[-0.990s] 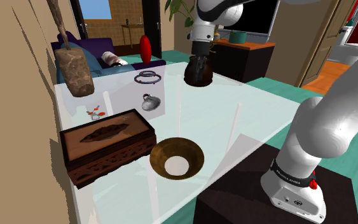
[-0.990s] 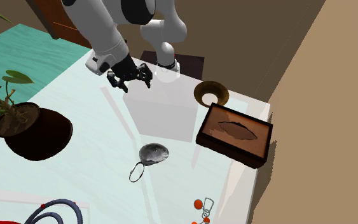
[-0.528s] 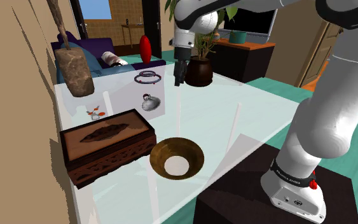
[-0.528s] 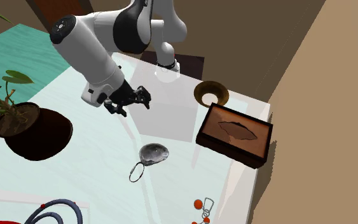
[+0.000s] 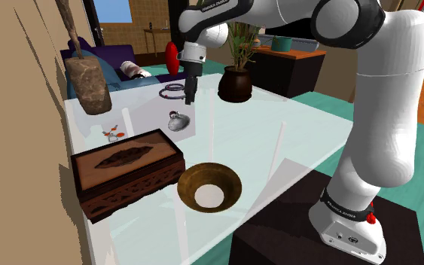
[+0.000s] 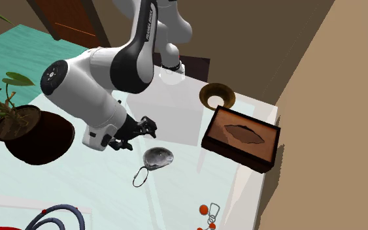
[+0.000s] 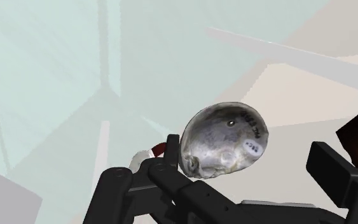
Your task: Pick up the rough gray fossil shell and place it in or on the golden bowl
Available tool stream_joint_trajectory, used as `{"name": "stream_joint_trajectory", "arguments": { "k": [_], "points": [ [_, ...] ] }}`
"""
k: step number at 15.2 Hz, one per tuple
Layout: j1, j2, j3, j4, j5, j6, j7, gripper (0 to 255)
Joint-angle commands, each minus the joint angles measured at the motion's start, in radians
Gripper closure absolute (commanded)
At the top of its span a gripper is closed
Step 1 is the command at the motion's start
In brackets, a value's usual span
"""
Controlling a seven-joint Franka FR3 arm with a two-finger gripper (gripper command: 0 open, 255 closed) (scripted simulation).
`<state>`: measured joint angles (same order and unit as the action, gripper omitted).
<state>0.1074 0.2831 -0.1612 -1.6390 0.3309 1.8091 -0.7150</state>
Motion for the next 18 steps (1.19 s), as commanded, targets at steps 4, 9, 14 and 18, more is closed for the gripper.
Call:
{"name": "stream_joint_trajectory", "arguments": {
  "k": [4, 9, 14, 18],
  "points": [
    [0.004, 0.074, 0.017, 0.048, 0.022, 0.025, -0.029, 0],
    [0.013, 0.082, 0.022, 0.001, 0.028, 0.081, -0.034, 0],
    [0.013, 0.082, 0.022, 0.001, 0.028, 0.081, -0.034, 0],
    [0.013, 0.082, 0.022, 0.001, 0.028, 0.081, -0.034, 255]
  ]
}}
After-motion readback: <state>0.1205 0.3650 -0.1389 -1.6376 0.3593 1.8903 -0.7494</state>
